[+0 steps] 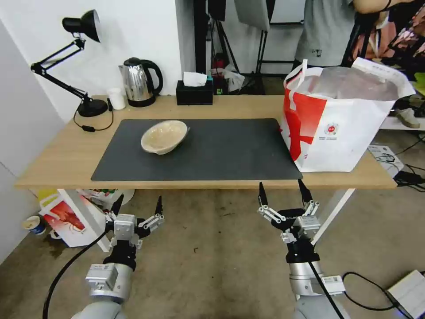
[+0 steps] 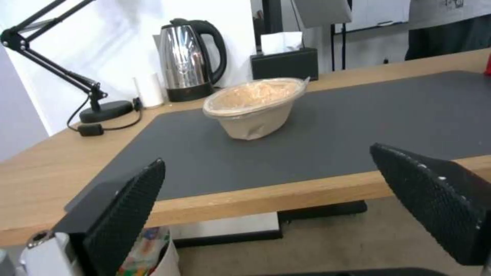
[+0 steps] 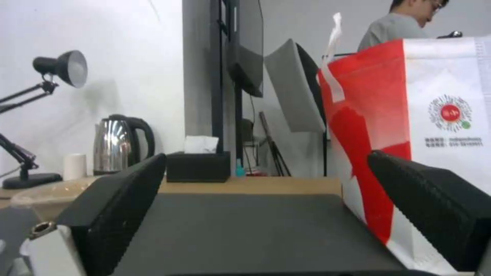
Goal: Pick up the trash from the table and place it into the takeout bag.
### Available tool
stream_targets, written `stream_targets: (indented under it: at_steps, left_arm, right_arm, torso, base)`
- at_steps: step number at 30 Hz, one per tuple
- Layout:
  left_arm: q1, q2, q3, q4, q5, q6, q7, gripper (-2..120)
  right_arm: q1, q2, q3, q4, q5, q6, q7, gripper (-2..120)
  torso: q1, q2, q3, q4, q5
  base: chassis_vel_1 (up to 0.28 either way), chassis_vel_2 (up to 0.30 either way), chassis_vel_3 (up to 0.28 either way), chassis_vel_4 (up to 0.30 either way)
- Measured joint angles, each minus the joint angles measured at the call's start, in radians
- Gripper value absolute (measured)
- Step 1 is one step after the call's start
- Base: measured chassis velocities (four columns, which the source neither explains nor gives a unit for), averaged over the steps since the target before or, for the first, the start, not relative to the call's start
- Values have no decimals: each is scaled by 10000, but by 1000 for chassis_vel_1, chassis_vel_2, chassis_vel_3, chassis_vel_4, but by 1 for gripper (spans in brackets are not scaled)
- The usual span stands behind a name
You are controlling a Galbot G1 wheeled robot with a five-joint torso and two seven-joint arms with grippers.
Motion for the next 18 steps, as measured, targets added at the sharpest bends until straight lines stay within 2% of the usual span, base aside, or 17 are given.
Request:
stream_targets:
  at_steps: [10,18]
  left_arm:
    - [0,0,0,0,0,0,0,100]
    - [0,0,0,0,0,0,0,100]
  right_arm:
    - [-252,365,135,-996,-315,924,0,100]
    - [-225,420,109,-1052,-337,1010,-7,100]
  torso:
    - [1,0,0,0,1]
    - [2,0,0,0,1]
  base:
    - [0,0,0,0]
    - [0,0,0,0]
